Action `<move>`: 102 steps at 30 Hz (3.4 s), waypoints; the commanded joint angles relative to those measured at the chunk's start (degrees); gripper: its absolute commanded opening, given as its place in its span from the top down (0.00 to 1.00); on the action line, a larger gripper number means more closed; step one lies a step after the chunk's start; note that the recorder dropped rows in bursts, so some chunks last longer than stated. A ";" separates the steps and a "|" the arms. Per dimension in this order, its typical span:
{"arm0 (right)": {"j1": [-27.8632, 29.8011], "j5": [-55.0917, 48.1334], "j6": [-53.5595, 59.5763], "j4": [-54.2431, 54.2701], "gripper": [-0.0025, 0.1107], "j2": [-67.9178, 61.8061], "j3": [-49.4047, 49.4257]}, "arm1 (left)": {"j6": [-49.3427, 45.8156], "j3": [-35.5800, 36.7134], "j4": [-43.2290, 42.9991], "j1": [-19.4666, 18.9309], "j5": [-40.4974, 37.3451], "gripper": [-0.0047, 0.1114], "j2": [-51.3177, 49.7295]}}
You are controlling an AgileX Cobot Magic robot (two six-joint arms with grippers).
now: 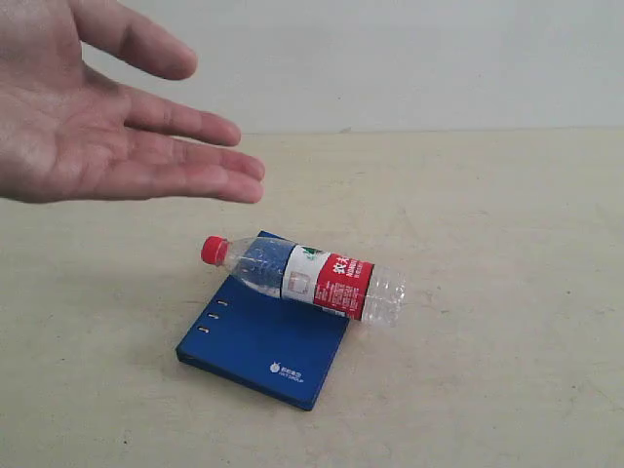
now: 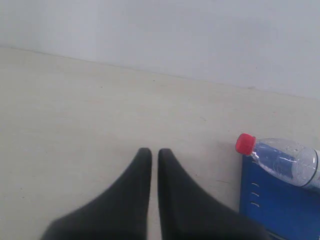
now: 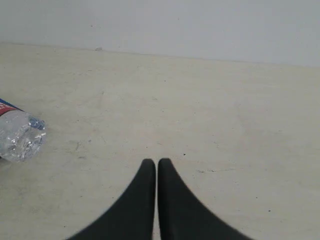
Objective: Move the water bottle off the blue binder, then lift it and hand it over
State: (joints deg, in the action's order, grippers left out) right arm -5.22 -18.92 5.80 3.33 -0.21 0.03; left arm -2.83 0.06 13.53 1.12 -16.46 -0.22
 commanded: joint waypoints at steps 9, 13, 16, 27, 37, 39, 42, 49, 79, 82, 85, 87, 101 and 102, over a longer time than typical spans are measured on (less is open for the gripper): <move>0.08 0.45 0.10 -0.21 0.98 0.21 -0.03 | 0.21 -0.06 -0.01 0.09 -0.05 0.92 0.22; 0.08 0.68 3.23 -3.33 0.98 0.21 -0.03 | 0.21 -0.06 -0.01 0.09 -0.05 0.92 0.22; 0.08 5.21 1.75 -0.85 0.98 0.21 -0.03 | 0.21 -0.06 -0.01 0.09 -0.05 0.92 0.22; 0.08 17.91 -21.04 30.63 0.98 0.21 -0.03 | 0.21 -0.06 -0.01 0.09 -0.05 0.92 0.22; 0.08 37.61 -55.24 -32.21 0.98 -10.71 -26.27 | 0.21 -0.06 -0.01 0.09 -0.05 0.92 0.22; 0.08 44.85 -77.85 -63.67 0.98 -19.15 -31.73 | 0.21 -0.06 -0.01 0.09 -0.05 0.92 0.22; -0.06 66.61 -98.65 -97.35 0.98 -35.84 -40.78 | 0.21 -0.06 -0.01 0.09 -0.05 0.92 0.22; -8.97 79.95 -106.81 -103.28 0.98 -69.99 -51.36 | 0.21 -0.06 -0.01 0.09 -0.05 0.92 0.22; -47.92 4.34 -71.46 -103.28 0.43 -118.82 -75.53 | 0.21 -0.06 -0.01 0.09 -0.05 0.92 0.22; -47.92 -0.89 -71.35 -100.34 0.43 -121.77 -79.17 | 0.21 -0.06 -0.01 0.09 -0.05 0.92 0.22; -47.92 -1.59 -67.12 -95.33 0.43 -124.02 -81.36 | 0.21 -0.06 -0.01 0.09 -0.05 0.92 0.22; -47.92 -1.59 -61.44 -89.48 0.43 -125.04 -81.69 | 0.21 -0.06 -0.01 0.09 -0.05 0.92 0.22; -47.92 -14.76 -43.84 -73.11 0.98 -125.72 -81.94 | 0.21 -0.06 -0.01 0.09 -0.05 0.92 0.22; -47.92 -15.03 -45.65 -73.89 0.98 -125.61 -81.94 | 0.21 -0.06 -0.01 0.09 -0.05 0.92 0.22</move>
State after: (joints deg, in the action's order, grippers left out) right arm -53.33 -32.03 -37.58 -70.51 -126.15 -82.07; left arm -2.83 0.06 13.53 1.12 -16.46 -0.22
